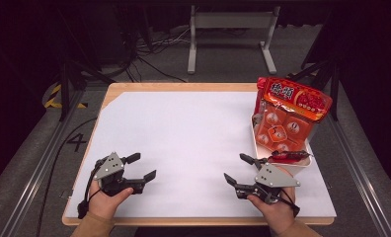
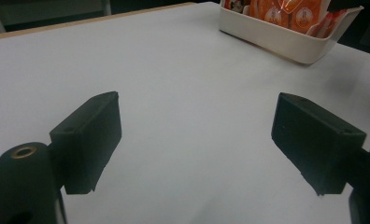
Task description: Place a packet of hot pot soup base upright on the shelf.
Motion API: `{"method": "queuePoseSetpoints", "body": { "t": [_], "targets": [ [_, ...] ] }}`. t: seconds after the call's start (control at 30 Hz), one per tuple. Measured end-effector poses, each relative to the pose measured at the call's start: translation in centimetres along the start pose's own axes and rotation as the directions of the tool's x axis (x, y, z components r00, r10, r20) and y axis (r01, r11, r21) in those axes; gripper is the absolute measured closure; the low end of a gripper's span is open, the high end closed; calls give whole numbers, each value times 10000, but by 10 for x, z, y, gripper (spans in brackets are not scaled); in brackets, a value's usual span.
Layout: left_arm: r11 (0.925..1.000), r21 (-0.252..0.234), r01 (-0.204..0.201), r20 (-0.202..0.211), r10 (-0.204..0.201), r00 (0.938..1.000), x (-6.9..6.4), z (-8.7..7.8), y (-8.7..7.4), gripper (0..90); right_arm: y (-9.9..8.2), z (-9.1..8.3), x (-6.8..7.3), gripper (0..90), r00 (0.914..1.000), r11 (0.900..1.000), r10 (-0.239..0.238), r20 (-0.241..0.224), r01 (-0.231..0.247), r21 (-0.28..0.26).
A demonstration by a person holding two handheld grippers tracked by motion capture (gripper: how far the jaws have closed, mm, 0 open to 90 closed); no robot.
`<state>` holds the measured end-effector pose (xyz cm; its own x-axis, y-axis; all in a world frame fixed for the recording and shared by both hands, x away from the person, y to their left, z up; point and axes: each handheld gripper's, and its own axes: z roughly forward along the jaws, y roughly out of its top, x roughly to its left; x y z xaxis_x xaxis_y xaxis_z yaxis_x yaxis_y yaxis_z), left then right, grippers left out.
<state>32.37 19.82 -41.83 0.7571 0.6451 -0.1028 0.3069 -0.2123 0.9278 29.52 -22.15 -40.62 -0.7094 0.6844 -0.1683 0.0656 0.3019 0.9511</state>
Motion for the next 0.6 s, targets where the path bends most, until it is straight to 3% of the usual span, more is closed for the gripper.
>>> {"method": "queuePoseSetpoints", "body": {
  "t": [0.13, 0.27, 0.6],
  "targets": [
    [10000, 34, 52, -89, -52, 9999, 2, 1, -2, 169, -8, 6, -1, 236, 9999, 9997, 124, 112, -127, 216],
    [9999, 72, -86, -129, 87, 9999, 2, 2, -3, 168, -20, 14, -4, 231, 9981, 9972, 568, 248, -579, 470],
    [9999, 125, 46, 296, -50, 9995, 3, 4, -7, 173, -31, 20, -11, 213, 9929, 9919, 1050, 556, -1086, 662]
  ]
}}
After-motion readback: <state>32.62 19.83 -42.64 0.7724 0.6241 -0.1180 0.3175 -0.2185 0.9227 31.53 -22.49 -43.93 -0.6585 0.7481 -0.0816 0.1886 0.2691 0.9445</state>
